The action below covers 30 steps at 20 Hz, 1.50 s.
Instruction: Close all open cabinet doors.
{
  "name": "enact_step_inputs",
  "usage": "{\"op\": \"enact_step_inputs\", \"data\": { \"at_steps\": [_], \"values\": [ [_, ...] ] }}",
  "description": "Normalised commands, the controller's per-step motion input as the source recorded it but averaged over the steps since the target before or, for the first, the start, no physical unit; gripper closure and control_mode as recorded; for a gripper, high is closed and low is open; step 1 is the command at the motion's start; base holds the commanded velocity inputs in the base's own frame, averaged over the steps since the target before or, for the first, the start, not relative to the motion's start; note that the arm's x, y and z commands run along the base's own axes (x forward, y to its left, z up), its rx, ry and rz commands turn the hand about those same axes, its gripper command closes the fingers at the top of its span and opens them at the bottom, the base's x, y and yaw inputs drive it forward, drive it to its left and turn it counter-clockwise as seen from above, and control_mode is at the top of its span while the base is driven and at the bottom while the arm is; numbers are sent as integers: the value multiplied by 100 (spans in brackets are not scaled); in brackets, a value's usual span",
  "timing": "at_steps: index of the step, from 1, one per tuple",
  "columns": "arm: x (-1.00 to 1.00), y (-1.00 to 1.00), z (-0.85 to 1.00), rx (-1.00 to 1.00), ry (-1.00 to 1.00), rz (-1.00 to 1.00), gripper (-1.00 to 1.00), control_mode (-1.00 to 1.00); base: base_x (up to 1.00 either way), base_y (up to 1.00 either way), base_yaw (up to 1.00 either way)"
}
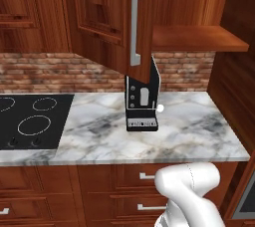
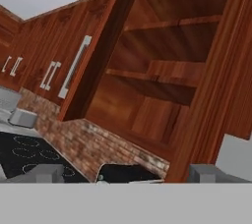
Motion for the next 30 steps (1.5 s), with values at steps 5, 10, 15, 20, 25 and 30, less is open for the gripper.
{"op": "enact_step_inputs", "data": {
  "at_steps": [5,10,15,20,25,30],
  "values": [
    [8,-17,0,-2,0,2,-100,-100,0,0,0],
    [2,-36,-4,0,6,0,-100,-100,0,0,0],
    [8,-39,-10,0,1,0,-100,-100,0,0,0],
    [33,-17,-2,0,0,0,-100,-100,0,0,0],
    [40,-2,0,0,0,5,-100,-100,0,0,0],
    [36,1,-1,0,0,7,-100,-100,0,0,0]
  ]
}}
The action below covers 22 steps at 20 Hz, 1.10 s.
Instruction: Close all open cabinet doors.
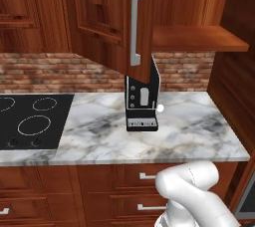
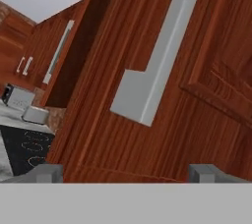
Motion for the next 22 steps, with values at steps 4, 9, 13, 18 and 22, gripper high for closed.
{"op": "enact_step_inputs", "data": {
  "at_steps": [4,9,13,18,22],
  "values": [
    [29,16,-2,0,0,9,-100,-100,0,0,0],
    [13,42,0,-1,0,7,-100,-100,0,0,0],
    [3,60,0,-3,0,3,-100,-100,0,0,0],
    [10,70,0,-4,0,1,-100,-100,0,0,0],
    [14,76,2,-3,0,0,-100,-100,0,0,0]
  ]
}}
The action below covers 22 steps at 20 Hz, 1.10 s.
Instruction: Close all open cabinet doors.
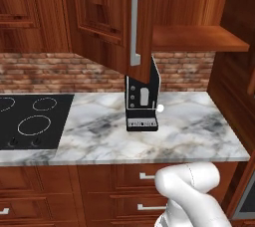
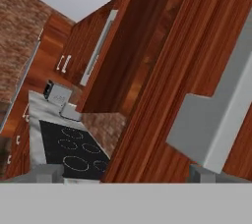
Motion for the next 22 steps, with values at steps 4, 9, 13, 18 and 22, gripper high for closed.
{"op": "enact_step_inputs", "data": {
  "at_steps": [4,9,13,18,22],
  "values": [
    [26,64,11,0,0,0,-100,-100,0,0,0],
    [36,54,11,0,2,0,-100,-100,0,0,0],
    [42,46,15,0,1,0,-100,-100,0,0,0],
    [41,40,18,0,3,0,-100,-100,0,0,0],
    [36,29,23,0,6,0,-100,-100,0,0,0]
  ]
}}
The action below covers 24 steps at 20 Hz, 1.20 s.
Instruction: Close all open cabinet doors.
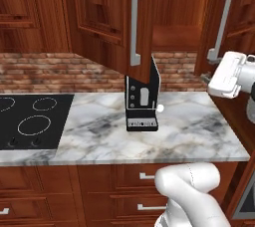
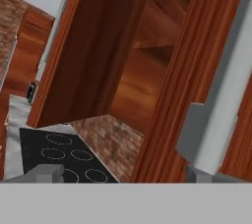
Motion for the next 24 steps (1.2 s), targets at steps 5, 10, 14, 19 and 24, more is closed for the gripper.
{"op": "enact_step_inputs", "data": {
  "at_steps": [5,10,14,19,24],
  "values": [
    [36,23,25,0,9,0,-100,-100,0,0,0],
    [38,22,21,0,9,0,-100,-100,0,0,0],
    [39,22,15,0,10,0,-100,-100,0,0,0],
    [36,25,2,0,7,0,-100,-100,0,0,0],
    [39,25,0,0,3,0,-100,-100,0,0,0]
  ]
}}
